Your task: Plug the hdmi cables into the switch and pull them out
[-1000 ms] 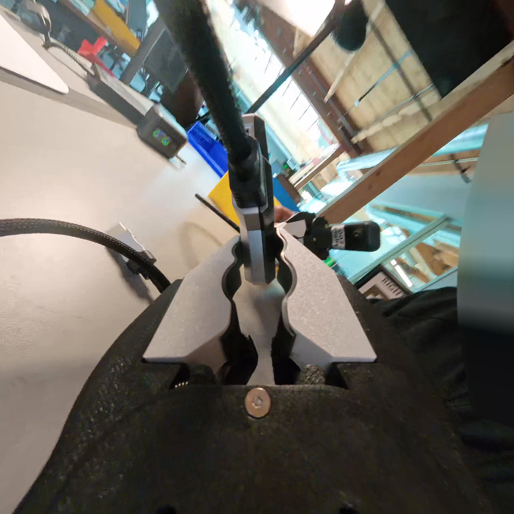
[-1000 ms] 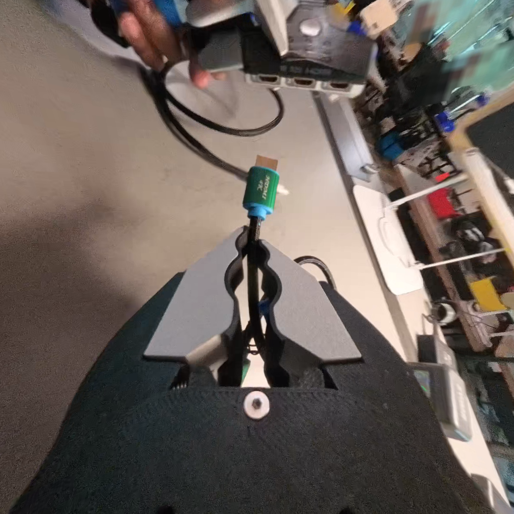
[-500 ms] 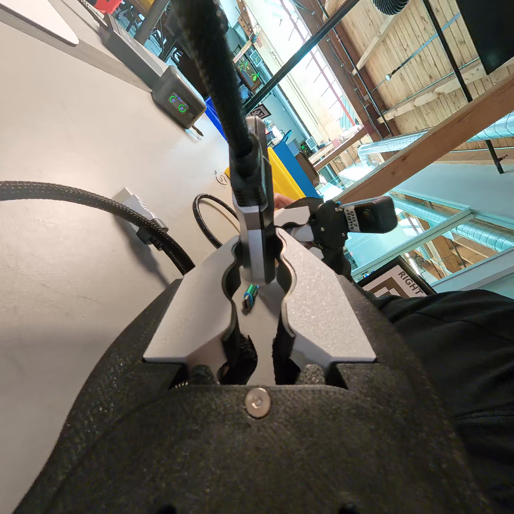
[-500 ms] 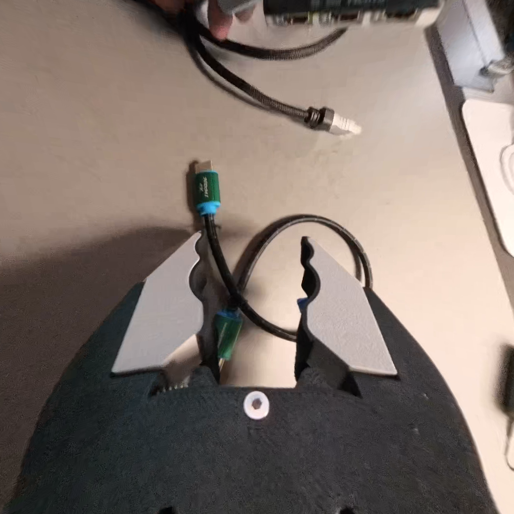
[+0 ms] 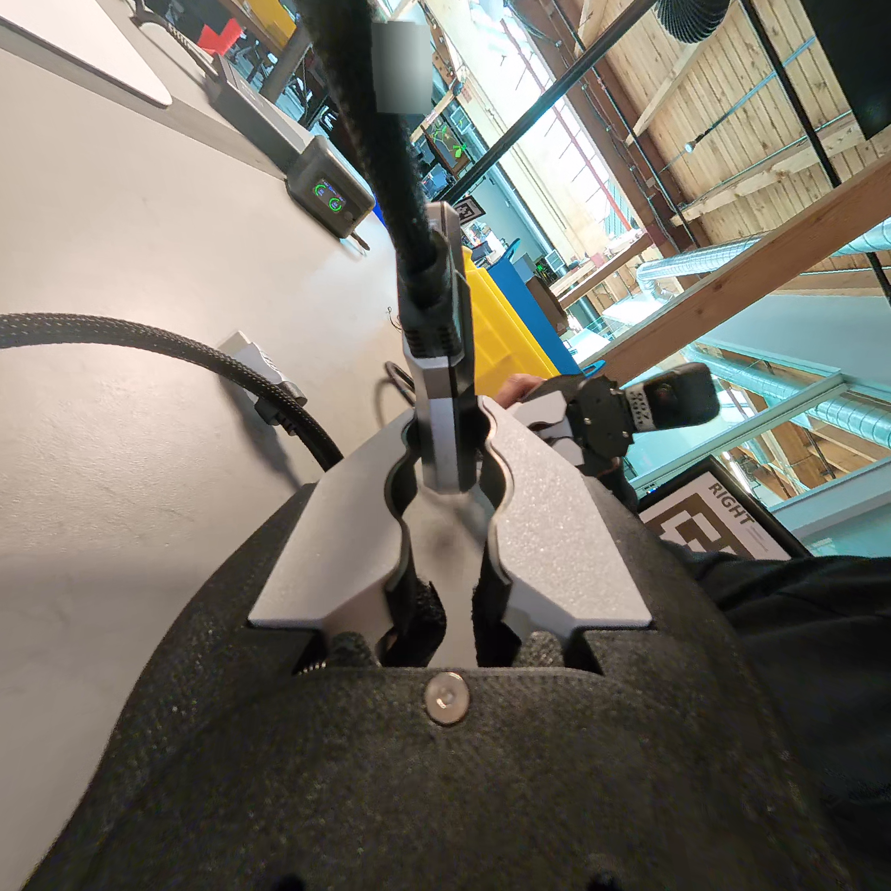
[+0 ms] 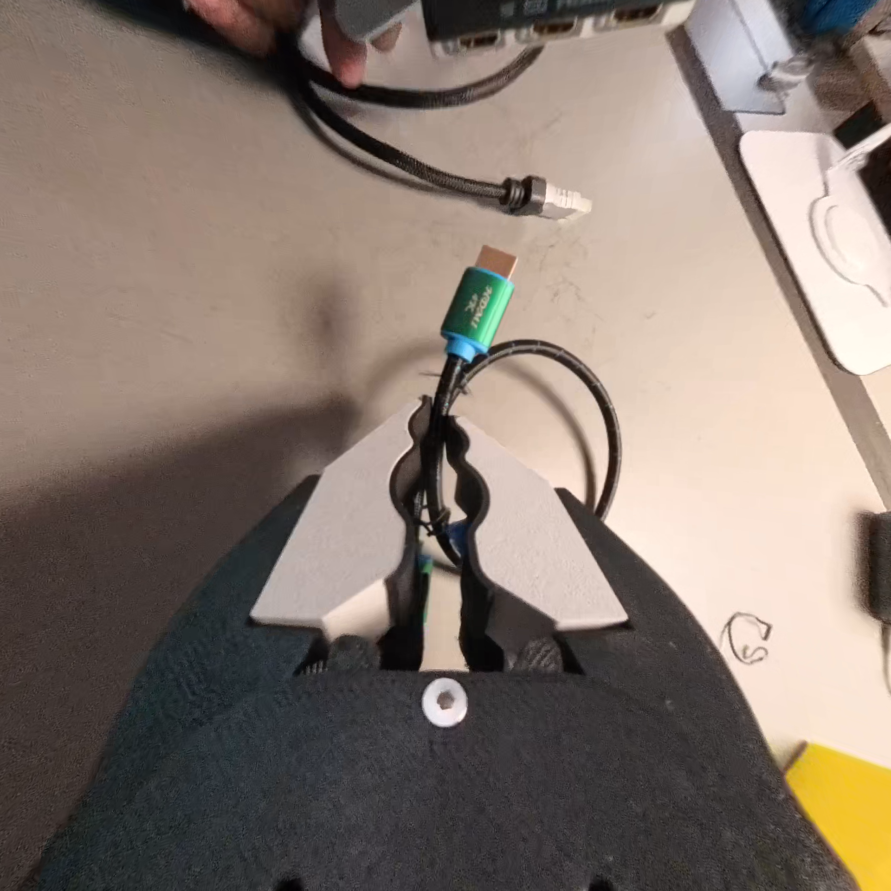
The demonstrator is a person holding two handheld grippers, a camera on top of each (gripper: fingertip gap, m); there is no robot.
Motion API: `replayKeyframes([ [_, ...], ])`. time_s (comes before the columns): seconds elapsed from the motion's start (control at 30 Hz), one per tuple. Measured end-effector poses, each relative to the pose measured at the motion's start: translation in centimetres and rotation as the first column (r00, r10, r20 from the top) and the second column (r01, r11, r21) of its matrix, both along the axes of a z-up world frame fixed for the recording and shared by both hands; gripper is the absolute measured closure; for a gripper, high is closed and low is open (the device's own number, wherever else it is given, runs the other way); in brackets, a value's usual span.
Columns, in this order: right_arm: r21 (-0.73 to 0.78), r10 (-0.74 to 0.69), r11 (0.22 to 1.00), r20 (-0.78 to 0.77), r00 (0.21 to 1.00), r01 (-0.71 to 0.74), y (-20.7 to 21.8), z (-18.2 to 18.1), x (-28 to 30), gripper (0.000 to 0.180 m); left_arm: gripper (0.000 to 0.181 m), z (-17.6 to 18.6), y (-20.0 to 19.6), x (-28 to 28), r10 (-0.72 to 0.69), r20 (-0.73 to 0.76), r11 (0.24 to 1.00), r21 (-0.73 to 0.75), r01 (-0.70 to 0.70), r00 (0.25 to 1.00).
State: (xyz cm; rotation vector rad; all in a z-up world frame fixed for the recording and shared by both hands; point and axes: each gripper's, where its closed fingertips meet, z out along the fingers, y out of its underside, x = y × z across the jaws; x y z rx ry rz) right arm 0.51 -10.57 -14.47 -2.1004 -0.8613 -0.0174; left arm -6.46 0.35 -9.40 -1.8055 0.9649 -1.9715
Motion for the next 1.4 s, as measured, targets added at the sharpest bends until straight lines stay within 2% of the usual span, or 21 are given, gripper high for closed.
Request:
replayKeyframes([
  [0.13,0.147,-0.095,0.982,-0.153,0.984,0.117,-3.1,4.9,0.7,0.173,0.160,-0.1,-0.1,0.1,0.004,-0.006,1.000,0.010,-0.004,1.000],
  [0.27,0.287,-0.148,0.935,-0.222,0.964,0.209,-7.8,12.0,3.2,0.173,0.160,-0.2,-0.2,0.1,0.004,-0.015,1.000,0.025,-0.004,1.000],
  [0.37,0.382,-0.227,0.885,-0.146,0.963,0.267,-11.9,17.5,6.8,0.174,0.160,-0.3,-0.4,0.2,0.002,-0.021,0.999,0.035,-0.001,1.000],
  [0.47,0.413,-0.392,0.842,0.031,0.919,0.346,-15.3,19.9,12.9,0.175,0.160,-0.4,-0.6,0.3,-0.001,-0.026,0.999,0.046,0.002,1.000],
  [0.53,0.356,-0.475,0.840,0.115,0.872,0.411,-16.9,18.4,17.0,0.173,0.160,-0.4,-0.7,0.3,-0.001,-0.029,0.999,0.054,0.003,1.000],
  [0.6,0.288,-0.503,0.849,0.185,0.844,0.443,-17.8,15.2,20.1,0.174,0.160,-0.5,-0.7,0.3,0.000,-0.032,0.998,0.060,0.002,1.000],
  [0.73,0.026,-0.408,0.907,0.292,0.865,0.420,-18.9,5.9,22.2,0.171,0.160,-0.5,-0.7,0.3,0.008,-0.033,0.998,0.064,-0.006,0.999],
  [0.8,-0.039,-0.386,0.904,0.351,0.853,0.425,-19.4,3.7,22.9,0.164,0.160,-0.5,-0.6,0.3,0.014,-0.032,0.998,0.066,-0.012,0.999],
  [0.87,-0.029,-0.394,0.902,0.348,0.850,0.430,-19.4,4.0,23.0,0.155,0.160,-0.5,-0.6,0.2,0.019,-0.031,0.998,0.067,-0.017,0.999],
  [1.0,-0.016,-0.412,0.902,0.269,0.871,0.432,-19.7,5.4,22.5,0.153,0.160,-0.5,-0.5,0.2,0.019,-0.031,0.998,0.064,-0.017,0.999],
  [1.13,-0.104,-0.415,0.871,0.366,0.833,0.480,-20.8,3.2,24.3,0.153,0.160,-0.5,-0.6,0.3,0.016,-0.032,0.998,0.064,-0.014,0.999],
  [1.17,-0.115,-0.415,0.864,0.388,0.823,0.490,-20.7,2.6,24.8,0.155,0.160,-0.5,-0.6,0.3,0.015,-0.033,0.998,0.065,-0.013,0.999],
  [1.23,-0.144,-0.398,0.864,0.390,0.830,0.482,-20.4,1.5,25.1,0.169,0.160,-0.5,-0.7,0.3,0.013,-0.034,0.998,0.067,-0.011,0.999],
  [1.4,-0.204,-0.384,0.868,0.303,0.872,0.452,-20.3,2.1,25.1,0.169,0.160,-0.5,-0.8,0.3,0.009,-0.034,0.998,0.068,-0.007,0.999],
])
